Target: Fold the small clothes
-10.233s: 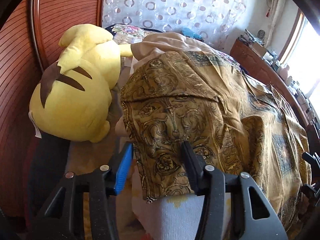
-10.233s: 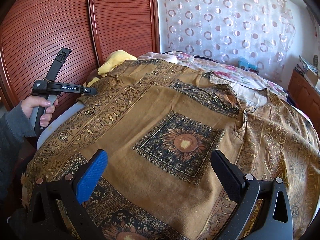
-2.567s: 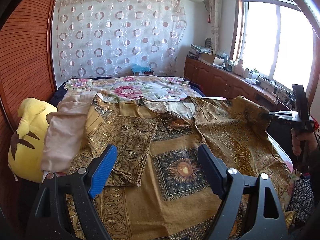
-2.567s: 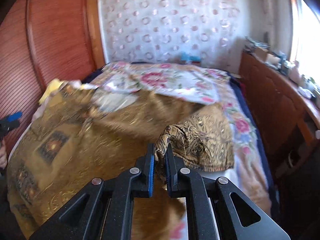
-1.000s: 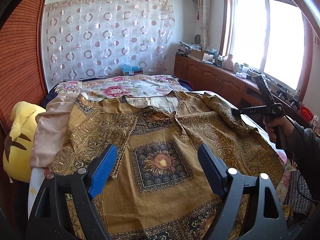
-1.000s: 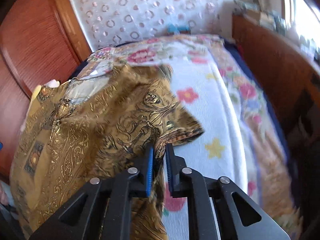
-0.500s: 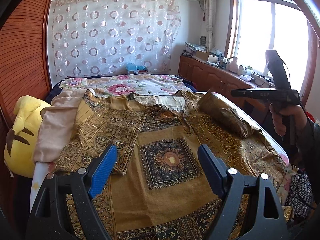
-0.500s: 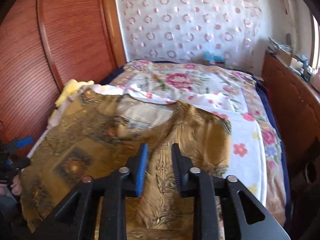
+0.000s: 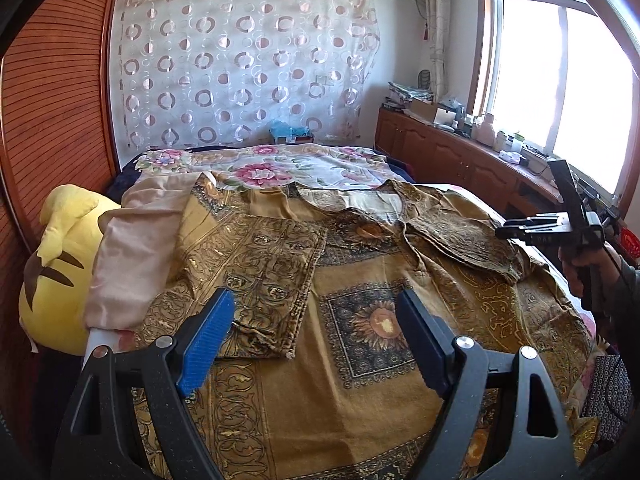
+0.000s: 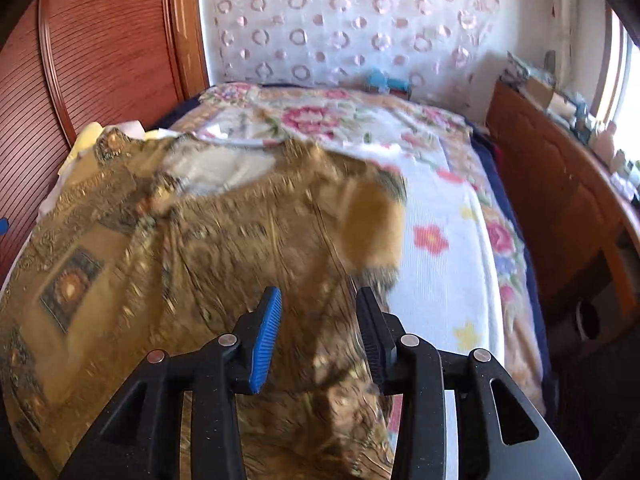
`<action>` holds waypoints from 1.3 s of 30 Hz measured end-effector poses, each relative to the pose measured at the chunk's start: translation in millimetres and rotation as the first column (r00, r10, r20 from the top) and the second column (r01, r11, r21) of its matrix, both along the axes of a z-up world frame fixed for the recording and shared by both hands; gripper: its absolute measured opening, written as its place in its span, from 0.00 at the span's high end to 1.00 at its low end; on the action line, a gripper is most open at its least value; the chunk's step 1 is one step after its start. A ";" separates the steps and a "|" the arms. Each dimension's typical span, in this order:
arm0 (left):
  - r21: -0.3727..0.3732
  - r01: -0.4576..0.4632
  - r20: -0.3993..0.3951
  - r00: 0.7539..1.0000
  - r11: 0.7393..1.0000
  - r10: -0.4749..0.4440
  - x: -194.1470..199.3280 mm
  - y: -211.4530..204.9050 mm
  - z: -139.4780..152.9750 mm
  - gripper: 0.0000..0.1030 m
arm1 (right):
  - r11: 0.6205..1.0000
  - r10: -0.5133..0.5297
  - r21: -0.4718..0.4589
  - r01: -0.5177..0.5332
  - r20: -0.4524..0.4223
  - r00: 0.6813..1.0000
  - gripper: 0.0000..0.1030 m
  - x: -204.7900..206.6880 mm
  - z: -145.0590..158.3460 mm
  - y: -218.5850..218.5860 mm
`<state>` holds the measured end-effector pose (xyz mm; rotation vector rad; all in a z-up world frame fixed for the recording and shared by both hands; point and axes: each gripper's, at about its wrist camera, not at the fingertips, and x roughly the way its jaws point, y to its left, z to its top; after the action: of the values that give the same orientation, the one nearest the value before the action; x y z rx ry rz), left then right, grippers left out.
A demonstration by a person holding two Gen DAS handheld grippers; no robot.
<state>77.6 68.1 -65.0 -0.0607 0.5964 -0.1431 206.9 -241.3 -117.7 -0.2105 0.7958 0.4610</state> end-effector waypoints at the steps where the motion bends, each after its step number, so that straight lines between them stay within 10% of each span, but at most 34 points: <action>1: 0.001 -0.004 -0.002 1.000 1.000 0.004 0.2 0.9 -0.9 0.19 | 1.000 -0.003 0.001 0.003 -0.008 1.000 0.61 1.4 -2.7 -1.2; 12: 0.027 -0.002 -0.017 1.000 1.000 0.002 11.2 6.6 0.0 0.19 | 0.998 -0.010 -0.057 0.008 -0.039 0.999 0.61 10.2 -10.9 3.1; 14: 0.034 0.000 -0.025 1.000 0.999 0.001 18.4 9.1 -0.1 0.19 | 0.996 0.017 -0.088 -0.020 -0.029 0.999 0.92 10.2 -13.4 5.0; 22: 0.059 -0.029 -0.046 0.998 0.998 0.032 55.4 29.4 4.5 0.19 | 0.997 -0.059 -0.037 0.061 0.050 0.997 0.98 15.7 13.1 -43.6; 27: 0.061 -0.045 -0.072 0.996 0.997 0.049 80.9 47.4 3.9 0.19 | 0.996 -0.090 -0.019 0.091 0.033 0.995 0.97 24.5 16.3 -61.4; 33: 0.090 -0.086 -0.113 0.989 0.992 0.096 110.5 70.1 -3.7 0.19 | 0.997 -0.078 -0.002 0.079 0.080 0.994 0.62 39.0 27.1 -48.2; 39: 0.106 -0.113 -0.144 0.981 0.988 0.128 137.3 87.3 -13.1 0.19 | 1.000 -0.013 -0.014 0.013 0.006 1.000 0.60 82.5 5.5 -22.7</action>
<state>214.9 155.4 -78.0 -0.0128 0.7479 0.0093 289.4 -264.0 -112.2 -0.2193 0.7942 0.4429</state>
